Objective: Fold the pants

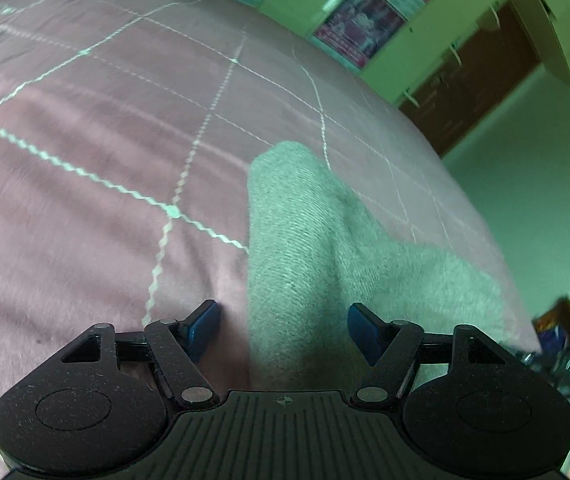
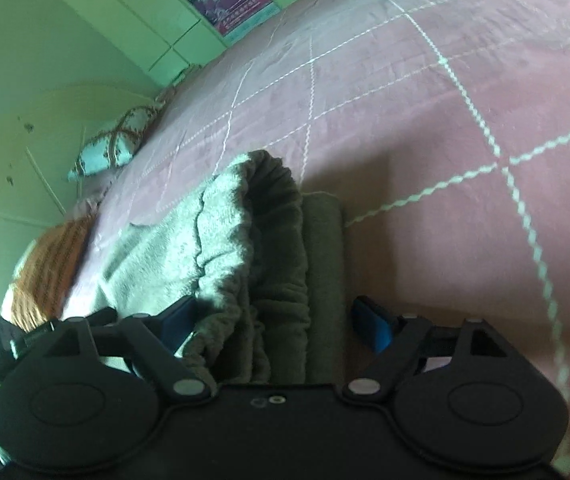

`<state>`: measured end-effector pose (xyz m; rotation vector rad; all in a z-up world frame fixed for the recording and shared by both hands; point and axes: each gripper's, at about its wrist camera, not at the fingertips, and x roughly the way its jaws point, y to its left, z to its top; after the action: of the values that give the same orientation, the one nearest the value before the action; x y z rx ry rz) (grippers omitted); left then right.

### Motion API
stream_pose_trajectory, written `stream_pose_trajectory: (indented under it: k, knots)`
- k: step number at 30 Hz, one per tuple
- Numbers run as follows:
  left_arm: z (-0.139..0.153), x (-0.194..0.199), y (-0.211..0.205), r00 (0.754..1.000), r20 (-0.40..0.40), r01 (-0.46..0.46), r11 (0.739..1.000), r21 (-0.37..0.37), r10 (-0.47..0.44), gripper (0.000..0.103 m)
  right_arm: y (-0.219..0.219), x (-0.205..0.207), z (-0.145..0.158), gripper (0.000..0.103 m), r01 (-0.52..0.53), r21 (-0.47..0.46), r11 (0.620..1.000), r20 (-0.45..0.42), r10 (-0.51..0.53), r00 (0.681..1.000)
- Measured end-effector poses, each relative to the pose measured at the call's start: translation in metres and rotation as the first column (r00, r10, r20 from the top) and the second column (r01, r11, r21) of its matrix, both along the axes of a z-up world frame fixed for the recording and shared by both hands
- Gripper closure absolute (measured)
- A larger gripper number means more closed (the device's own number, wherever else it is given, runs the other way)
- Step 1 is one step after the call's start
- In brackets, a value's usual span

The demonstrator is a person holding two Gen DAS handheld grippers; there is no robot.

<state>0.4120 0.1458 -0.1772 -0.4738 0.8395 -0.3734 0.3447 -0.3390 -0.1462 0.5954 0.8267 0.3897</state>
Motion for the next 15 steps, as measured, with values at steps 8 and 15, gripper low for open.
stream_pose_trajectory:
  k: [8, 15]
  knots:
    - [0.013, 0.003, -0.013, 0.998, 0.024, 0.052, 0.994, 0.096, -0.055, 0.025, 0.021, 0.003, -0.001, 0.031, -0.047, -0.083, 0.995, -0.018, 0.046, 0.999]
    - [0.017, -0.002, -0.019, 0.994, 0.048, 0.089, 0.984, 0.154, -0.097, 0.022, -0.009, -0.007, -0.013, 0.048, -0.004, 0.045, 0.999, -0.038, 0.006, 0.999]
